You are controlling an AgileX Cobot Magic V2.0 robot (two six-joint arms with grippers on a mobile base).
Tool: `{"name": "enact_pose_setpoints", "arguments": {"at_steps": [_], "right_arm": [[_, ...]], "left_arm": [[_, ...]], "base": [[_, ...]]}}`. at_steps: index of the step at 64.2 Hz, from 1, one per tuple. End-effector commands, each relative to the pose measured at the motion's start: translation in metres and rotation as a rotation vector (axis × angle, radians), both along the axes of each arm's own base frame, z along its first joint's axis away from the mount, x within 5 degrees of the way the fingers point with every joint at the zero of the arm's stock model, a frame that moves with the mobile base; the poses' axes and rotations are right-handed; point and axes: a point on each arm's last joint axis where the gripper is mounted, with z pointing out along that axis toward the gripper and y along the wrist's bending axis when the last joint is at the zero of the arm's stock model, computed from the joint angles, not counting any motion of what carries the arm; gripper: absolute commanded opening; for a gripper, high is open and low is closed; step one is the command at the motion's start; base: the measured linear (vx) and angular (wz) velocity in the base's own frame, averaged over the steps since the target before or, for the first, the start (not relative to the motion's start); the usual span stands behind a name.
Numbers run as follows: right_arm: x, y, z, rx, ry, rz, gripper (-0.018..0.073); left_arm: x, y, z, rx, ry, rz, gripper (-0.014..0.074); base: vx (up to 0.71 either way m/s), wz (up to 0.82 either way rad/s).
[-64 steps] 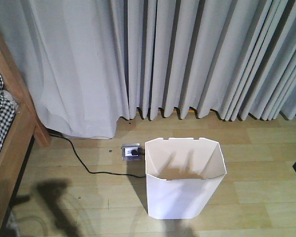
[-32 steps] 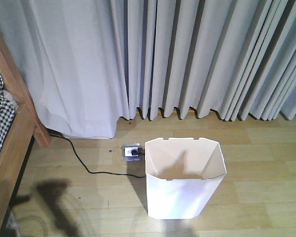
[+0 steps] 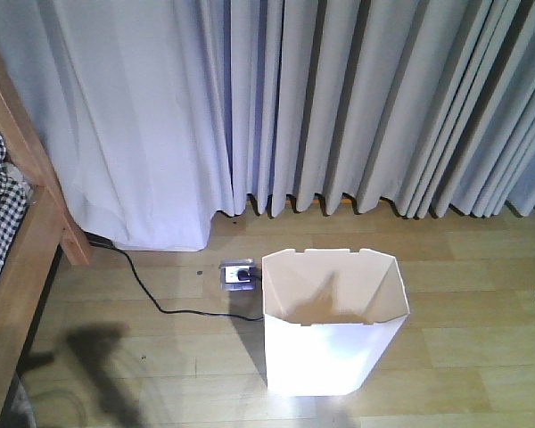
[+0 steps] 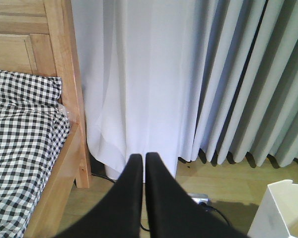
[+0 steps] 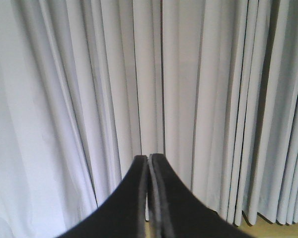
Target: Move trash bin to bedside with robot
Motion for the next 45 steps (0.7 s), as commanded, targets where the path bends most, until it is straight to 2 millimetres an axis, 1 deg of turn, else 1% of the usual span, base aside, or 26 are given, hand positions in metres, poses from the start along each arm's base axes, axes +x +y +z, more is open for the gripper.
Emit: {"name": "enact_pose_setpoints", "arguments": {"at_steps": [1,8,10,12,13,17,18,20,32,38,45], "right_arm": [[0.001,-0.002,0.009,-0.014,-0.024,-0.015,-0.0009],[0.001,-0.004,0.008,-0.061,-0.020,-0.042,-0.0009],[0.001,-0.005,0.008,-0.048,-0.021,-0.050,-0.0009],[0.000,-0.006,0.009,-0.082,-0.025,-0.056,-0.0009],[-0.001,-0.006,0.009,-0.061,-0.028,-0.061,-0.0009],[-0.003,-0.007,0.011,-0.069,-0.047,-0.075,-0.0009],[-0.003,-0.008,0.012,-0.094,-0.055,-0.078,-0.0009],[-0.004,-0.008,0.013,-0.070,-0.069,-0.086,-0.0009],[-0.006,-0.008,0.015,-0.089,-0.102,-0.090,-0.0009],[-0.013,-0.008,0.009,-0.119,-0.146,-0.089,-0.0009],[-0.024,-0.008,-0.010,-0.105,-0.178,-0.091,-0.0009]], "left_arm": [[0.001,0.000,0.005,0.004,-0.077,-0.004,-0.0006],[0.001,0.000,0.005,0.004,-0.077,-0.004,-0.0006],[0.001,0.000,0.005,0.004,-0.077,-0.004,-0.0006],[0.001,0.000,0.005,0.004,-0.077,-0.004,-0.0006],[0.001,0.000,0.005,0.004,-0.077,-0.004,-0.0006],[0.001,0.000,0.005,0.004,-0.077,-0.004,-0.0006],[0.001,0.000,0.005,0.004,-0.077,-0.004,-0.0006],[0.001,0.000,0.005,0.004,-0.077,-0.004,-0.0006],[0.001,0.000,0.005,0.004,-0.077,-0.004,-0.0006],[0.001,0.000,0.005,0.004,-0.077,-0.004,-0.0006],[0.001,0.000,0.005,0.004,-0.077,-0.004,-0.0006]], "base": [[0.00,0.00],[0.00,0.00],[0.00,0.00],[0.00,0.00],[0.00,0.00],[0.00,0.00],[0.00,0.00],[0.00,0.00],[0.00,0.00],[0.00,0.00],[0.00,0.00]]}}
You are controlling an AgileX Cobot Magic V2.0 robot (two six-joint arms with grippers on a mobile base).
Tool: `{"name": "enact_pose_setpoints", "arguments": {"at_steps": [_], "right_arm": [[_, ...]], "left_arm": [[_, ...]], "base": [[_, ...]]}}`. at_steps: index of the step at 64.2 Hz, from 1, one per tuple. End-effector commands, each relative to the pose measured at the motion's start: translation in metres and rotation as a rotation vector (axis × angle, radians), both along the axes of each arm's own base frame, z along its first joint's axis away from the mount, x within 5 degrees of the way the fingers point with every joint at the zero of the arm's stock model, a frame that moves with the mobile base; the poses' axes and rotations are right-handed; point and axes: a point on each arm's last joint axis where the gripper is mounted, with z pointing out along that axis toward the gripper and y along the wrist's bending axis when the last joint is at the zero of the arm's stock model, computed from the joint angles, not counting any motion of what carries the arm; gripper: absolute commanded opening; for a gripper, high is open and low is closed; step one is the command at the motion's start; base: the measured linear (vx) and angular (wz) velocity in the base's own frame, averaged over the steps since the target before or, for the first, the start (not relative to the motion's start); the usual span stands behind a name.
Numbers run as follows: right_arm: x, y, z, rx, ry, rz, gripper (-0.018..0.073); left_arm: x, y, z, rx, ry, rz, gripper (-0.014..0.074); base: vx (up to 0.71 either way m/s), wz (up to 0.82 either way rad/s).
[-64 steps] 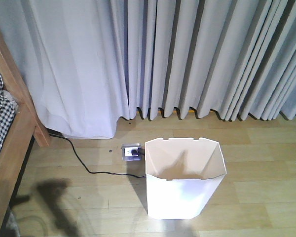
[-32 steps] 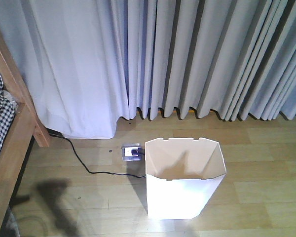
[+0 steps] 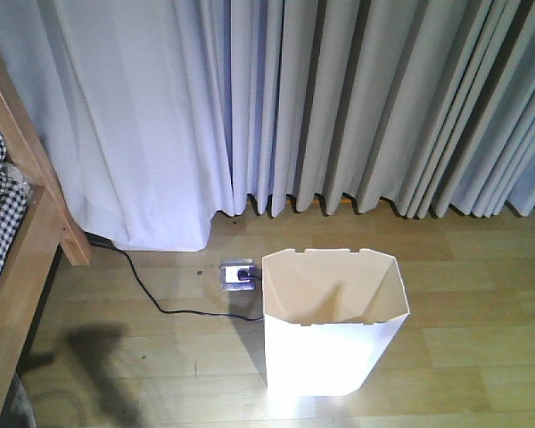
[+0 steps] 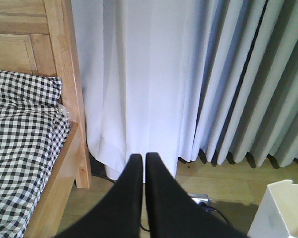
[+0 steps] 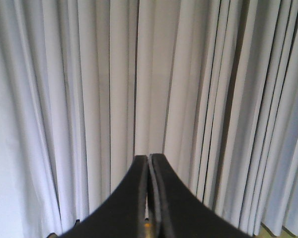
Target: Move trash bin to bedside with robot
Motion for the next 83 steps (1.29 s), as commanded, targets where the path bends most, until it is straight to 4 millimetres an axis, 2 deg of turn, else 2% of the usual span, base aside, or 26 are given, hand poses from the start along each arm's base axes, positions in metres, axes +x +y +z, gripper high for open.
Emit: {"name": "enact_pose_setpoints", "arguments": {"at_steps": [1,8,13,83], "right_arm": [[-0.008,0.001,0.001,-0.009,-0.129,0.003,-0.0009],[-0.018,0.001,-0.027,0.015,-0.169,0.004,-0.0009],[-0.022,0.001,-0.032,0.024,-0.168,-0.001,-0.0009],[-0.022,0.001,-0.032,-0.001,-0.168,0.000,-0.0009]], "left_arm": [[0.001,0.000,0.005,0.004,-0.077,-0.004,-0.0006],[0.001,0.000,0.005,0.004,-0.077,-0.004,-0.0006],[0.001,0.000,0.005,0.004,-0.077,-0.004,-0.0006],[0.001,0.000,0.005,0.004,-0.077,-0.004,-0.0006]], "base": [[0.00,0.00],[0.00,0.00],[0.00,0.00],[0.00,0.00]]}}
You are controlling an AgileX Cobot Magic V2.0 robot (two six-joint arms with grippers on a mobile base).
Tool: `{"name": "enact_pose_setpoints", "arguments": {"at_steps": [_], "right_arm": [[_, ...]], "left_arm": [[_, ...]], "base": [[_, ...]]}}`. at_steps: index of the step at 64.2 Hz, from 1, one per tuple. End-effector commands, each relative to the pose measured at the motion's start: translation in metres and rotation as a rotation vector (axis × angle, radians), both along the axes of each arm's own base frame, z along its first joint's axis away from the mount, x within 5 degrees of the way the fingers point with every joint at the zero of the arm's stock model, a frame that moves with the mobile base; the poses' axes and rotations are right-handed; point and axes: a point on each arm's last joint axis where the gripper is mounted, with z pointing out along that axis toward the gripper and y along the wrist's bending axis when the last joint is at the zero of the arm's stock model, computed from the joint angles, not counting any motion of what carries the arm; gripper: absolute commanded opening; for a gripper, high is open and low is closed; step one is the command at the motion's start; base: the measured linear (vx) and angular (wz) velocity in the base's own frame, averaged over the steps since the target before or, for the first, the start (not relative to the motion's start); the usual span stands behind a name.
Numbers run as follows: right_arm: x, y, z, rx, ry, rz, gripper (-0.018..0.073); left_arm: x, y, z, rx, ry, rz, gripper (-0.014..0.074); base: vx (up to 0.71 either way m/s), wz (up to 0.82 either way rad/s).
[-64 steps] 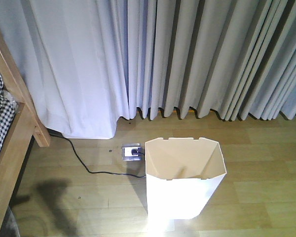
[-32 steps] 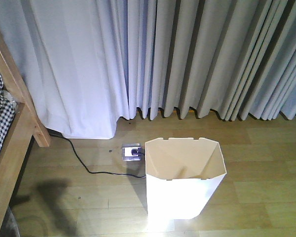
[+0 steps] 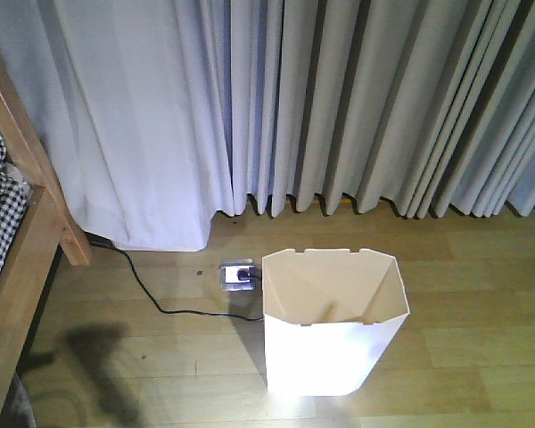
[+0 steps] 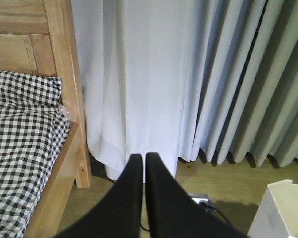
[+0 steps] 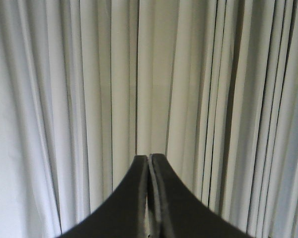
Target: Move trash bin to bedside with robot
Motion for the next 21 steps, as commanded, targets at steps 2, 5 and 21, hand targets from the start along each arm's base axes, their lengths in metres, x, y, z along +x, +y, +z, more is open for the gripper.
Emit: {"name": "enact_pose_setpoints", "arguments": {"at_steps": [2,5,21], "right_arm": [[-0.0012,0.0003,0.0051,-0.016,-0.083,0.001,-0.0009],[-0.0012,0.0003,0.0051,-0.016,-0.083,0.001,-0.0009],[-0.0012,0.0003,0.0051,-0.015,-0.083,0.001,-0.0009]], "left_arm": [[0.0008,-0.0003,0.0054,0.004,-0.077,-0.004,-0.0006],[0.0008,-0.0003,0.0054,0.004,-0.077,-0.004,-0.0006],[0.0008,-0.0003,0.0054,0.004,-0.077,-0.004,-0.0006]], "base": [[0.00,0.00],[0.00,0.00],[0.00,0.00]]}}
